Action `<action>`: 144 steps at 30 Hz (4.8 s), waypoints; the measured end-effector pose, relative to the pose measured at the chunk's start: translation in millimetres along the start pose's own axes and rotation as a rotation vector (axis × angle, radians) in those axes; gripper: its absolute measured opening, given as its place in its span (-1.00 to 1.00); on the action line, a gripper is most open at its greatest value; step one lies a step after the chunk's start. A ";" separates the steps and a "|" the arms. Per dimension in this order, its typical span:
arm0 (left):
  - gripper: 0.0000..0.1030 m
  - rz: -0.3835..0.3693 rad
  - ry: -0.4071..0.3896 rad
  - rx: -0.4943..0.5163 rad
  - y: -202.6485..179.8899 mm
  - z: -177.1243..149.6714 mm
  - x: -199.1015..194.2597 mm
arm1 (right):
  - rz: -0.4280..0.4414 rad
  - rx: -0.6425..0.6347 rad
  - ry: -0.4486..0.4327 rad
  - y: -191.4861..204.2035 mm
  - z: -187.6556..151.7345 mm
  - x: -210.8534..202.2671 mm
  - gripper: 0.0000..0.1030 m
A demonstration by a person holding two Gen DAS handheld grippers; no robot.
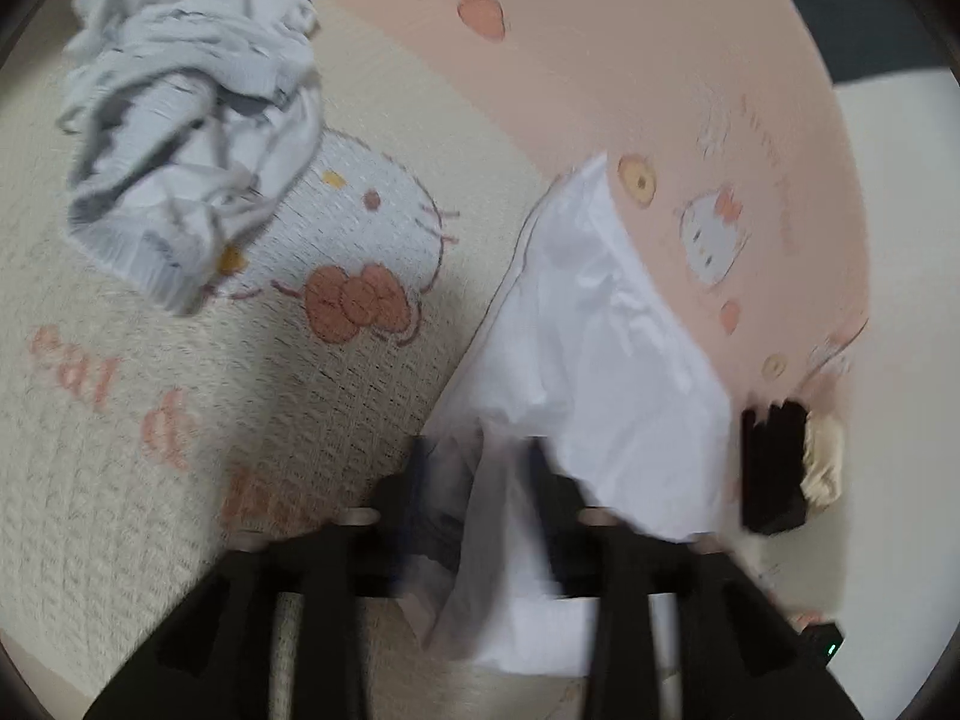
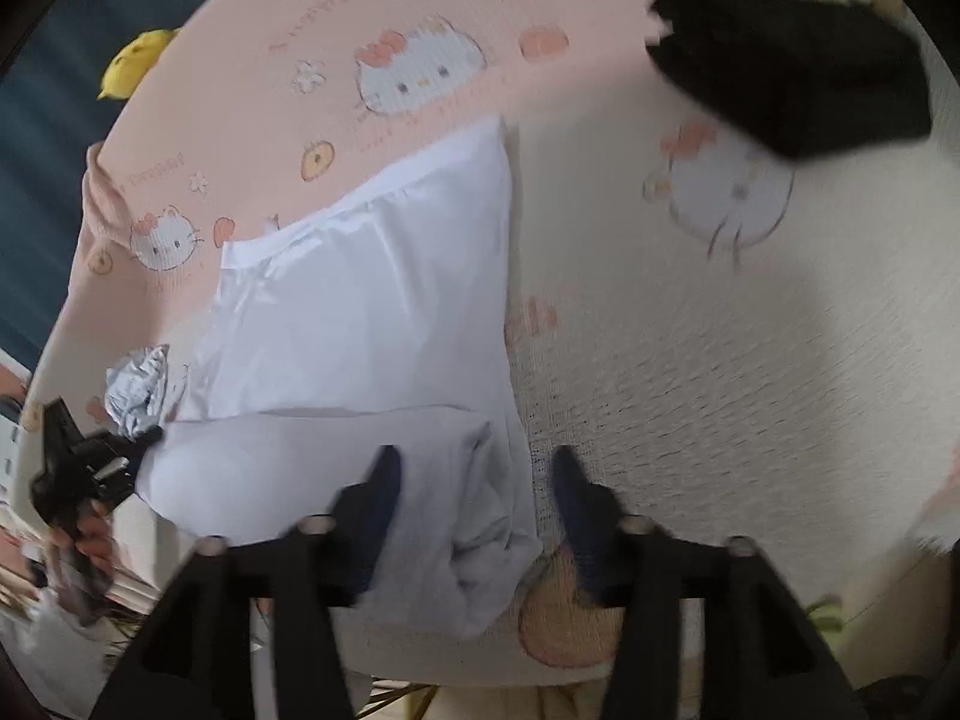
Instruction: Fold clothes
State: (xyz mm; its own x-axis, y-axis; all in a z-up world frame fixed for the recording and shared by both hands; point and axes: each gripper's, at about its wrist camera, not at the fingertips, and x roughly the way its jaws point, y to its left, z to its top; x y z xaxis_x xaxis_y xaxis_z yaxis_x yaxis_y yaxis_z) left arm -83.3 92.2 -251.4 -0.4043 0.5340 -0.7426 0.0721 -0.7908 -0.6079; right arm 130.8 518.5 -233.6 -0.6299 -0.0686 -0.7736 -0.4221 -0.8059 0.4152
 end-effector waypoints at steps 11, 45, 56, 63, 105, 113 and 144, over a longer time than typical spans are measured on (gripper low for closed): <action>0.29 -0.007 -0.016 0.017 2.7 -28.6 3.2 | 0.029 0.244 -0.099 -16.9 -24.4 -2.4 0.09; 0.07 0.134 -0.067 0.301 -35.0 -43.6 -12.2 | -0.276 -0.196 -0.147 52.4 -30.2 -0.7 -0.07; 0.07 0.342 -0.089 0.734 -76.4 -73.2 -13.0 | -0.426 -0.400 -0.164 85.0 -33.9 -21.0 0.04; 0.07 0.387 -0.067 1.006 -88.0 -98.2 -19.3 | -0.475 -0.525 -0.123 97.0 -34.9 -26.8 0.04; 0.10 0.903 -0.263 1.971 -59.9 -193.6 80.2 | -1.009 -1.689 -0.084 132.8 -154.1 93.0 0.42; 0.03 0.851 -0.278 1.936 -57.3 -195.3 76.0 | -0.962 -1.637 -0.113 128.8 -153.8 90.1 0.08; -0.69 0.379 0.200 1.367 -79.1 -126.0 63.8 | -0.309 -0.926 0.400 125.3 -57.5 62.0 -0.37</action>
State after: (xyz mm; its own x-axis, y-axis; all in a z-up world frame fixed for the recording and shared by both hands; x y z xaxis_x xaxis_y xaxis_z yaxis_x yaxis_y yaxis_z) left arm 0.1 226.6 -286.2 -0.4183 0.1709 -0.8921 -0.8203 -0.4928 0.2902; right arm 76.4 379.5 -257.0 -0.2482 0.1634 -0.9548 0.2412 -0.9442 -0.2243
